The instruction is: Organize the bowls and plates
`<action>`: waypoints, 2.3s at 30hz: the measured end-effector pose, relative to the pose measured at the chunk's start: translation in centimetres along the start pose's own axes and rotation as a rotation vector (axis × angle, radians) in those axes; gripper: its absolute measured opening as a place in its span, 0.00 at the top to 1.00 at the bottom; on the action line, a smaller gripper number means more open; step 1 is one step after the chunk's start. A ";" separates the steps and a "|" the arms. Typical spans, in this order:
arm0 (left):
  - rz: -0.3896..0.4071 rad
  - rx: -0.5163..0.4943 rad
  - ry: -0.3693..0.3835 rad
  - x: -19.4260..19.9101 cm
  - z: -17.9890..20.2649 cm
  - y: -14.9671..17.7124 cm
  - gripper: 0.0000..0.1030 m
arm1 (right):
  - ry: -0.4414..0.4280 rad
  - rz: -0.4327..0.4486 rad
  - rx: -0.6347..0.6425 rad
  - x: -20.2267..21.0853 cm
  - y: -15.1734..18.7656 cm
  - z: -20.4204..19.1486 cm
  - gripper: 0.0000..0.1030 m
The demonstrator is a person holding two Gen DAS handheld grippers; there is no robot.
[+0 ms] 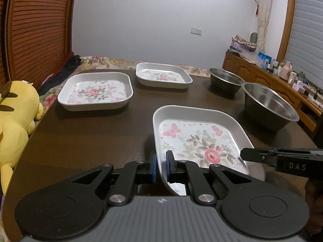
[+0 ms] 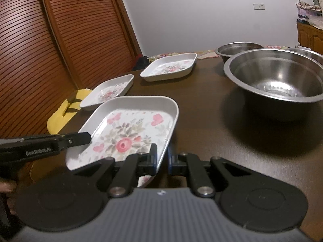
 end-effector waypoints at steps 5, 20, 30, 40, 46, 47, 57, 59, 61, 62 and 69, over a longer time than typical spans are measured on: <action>-0.009 -0.007 -0.008 -0.4 0.2 0.4 0.90 | 0.002 -0.004 -0.009 0.0 0.4 0.2 0.88; -0.008 0.018 -0.008 -0.6 -0.1 0.4 0.90 | 0.019 0.008 0.040 -0.1 0.6 -0.1 0.86; 0.017 0.018 -0.028 0.0 -0.6 -0.7 0.82 | 0.045 0.047 0.050 0.7 -0.2 0.2 0.86; 0.066 -0.008 -0.068 0.1 -2.1 -4.0 0.78 | 0.034 0.096 0.120 1.9 -3.4 -0.4 0.86; 0.106 -0.015 -0.117 -0.9 -5.1 -6.7 0.60 | -0.034 0.061 0.174 0.5 -6.6 -2.0 0.86; 0.108 -0.013 -0.125 -1.3 -5.7 -7.0 0.59 | -0.044 0.055 0.182 0.1 -7.1 -2.2 0.86; 0.094 -0.003 -0.137 -5.4 -9.7 -9.2 0.55 | -0.135 0.007 0.262 -5.6 -11.2 -5.7 0.52; 0.095 -0.009 -0.137 -6.1 -10.4 -9.8 0.54 | -0.138 -0.004 0.260 -6.8 -11.5 -6.1 0.52; 0.095 -0.016 -0.135 -6.6 -11.0 -10.3 0.54 | -0.142 -0.022 0.258 -8.2 -11.7 -6.5 0.52; 0.095 -0.019 -0.135 -6.9 -11.4 -10.5 0.54 | -0.143 -0.033 0.252 -8.9 -11.9 -6.6 0.52; 0.071 -0.015 -0.128 -9.1 -14.4 -11.0 0.54 | -0.139 -0.136 0.235 -12.8 -12.1 -6.7 0.52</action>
Point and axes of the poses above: each gripper's, at about its wrist camera, not at the fingertips, and x roughly against the way its jaws point, z to its right, y to its underside, the point moved 7 cm from there along -x, roughly the way its jaws point, and after that the axes turned 9 degrees about -y, right-handed, at the moved point
